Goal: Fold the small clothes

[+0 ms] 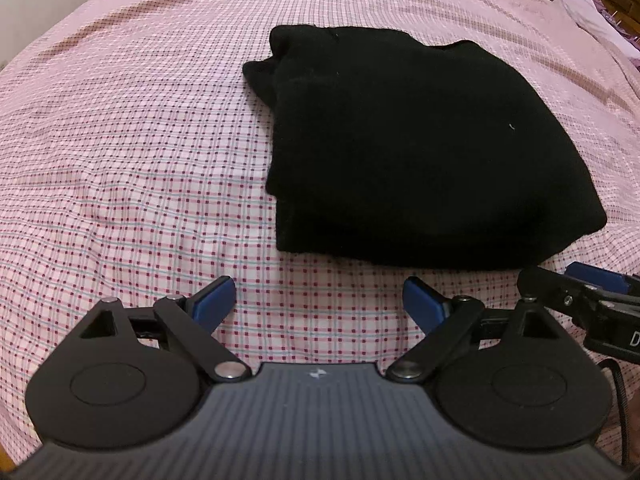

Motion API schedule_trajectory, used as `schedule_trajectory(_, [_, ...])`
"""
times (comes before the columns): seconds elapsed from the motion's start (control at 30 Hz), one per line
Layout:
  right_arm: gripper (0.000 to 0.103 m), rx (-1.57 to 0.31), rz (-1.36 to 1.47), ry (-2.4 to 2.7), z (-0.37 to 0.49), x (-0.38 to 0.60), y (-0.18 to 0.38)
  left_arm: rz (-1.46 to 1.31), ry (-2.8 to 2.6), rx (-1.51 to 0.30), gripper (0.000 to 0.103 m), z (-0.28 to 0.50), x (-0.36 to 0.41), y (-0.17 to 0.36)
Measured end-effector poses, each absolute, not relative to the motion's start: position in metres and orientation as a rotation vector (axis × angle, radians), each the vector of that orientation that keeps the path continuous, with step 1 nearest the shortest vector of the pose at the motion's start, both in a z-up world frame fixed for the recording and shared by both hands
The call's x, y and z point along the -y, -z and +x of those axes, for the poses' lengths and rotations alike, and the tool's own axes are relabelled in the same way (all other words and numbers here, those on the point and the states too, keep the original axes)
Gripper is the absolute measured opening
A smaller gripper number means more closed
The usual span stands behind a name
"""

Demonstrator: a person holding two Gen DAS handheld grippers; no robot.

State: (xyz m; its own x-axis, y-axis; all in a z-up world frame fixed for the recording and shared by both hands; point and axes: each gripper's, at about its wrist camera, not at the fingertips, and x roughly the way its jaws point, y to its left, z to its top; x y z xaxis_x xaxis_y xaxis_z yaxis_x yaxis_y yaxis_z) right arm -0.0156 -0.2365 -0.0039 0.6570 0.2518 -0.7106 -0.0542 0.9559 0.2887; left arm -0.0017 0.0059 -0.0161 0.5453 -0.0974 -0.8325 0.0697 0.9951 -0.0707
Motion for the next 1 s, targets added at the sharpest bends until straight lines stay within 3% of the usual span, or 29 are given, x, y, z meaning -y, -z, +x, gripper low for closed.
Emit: schedule_trajectory(1.0, [0.083,-0.842,0.252,-0.179,-0.0165,0.2360,0.0043,-0.038,0.091,-0.963,0.094,-0.0103,-0.0045,0.0100])
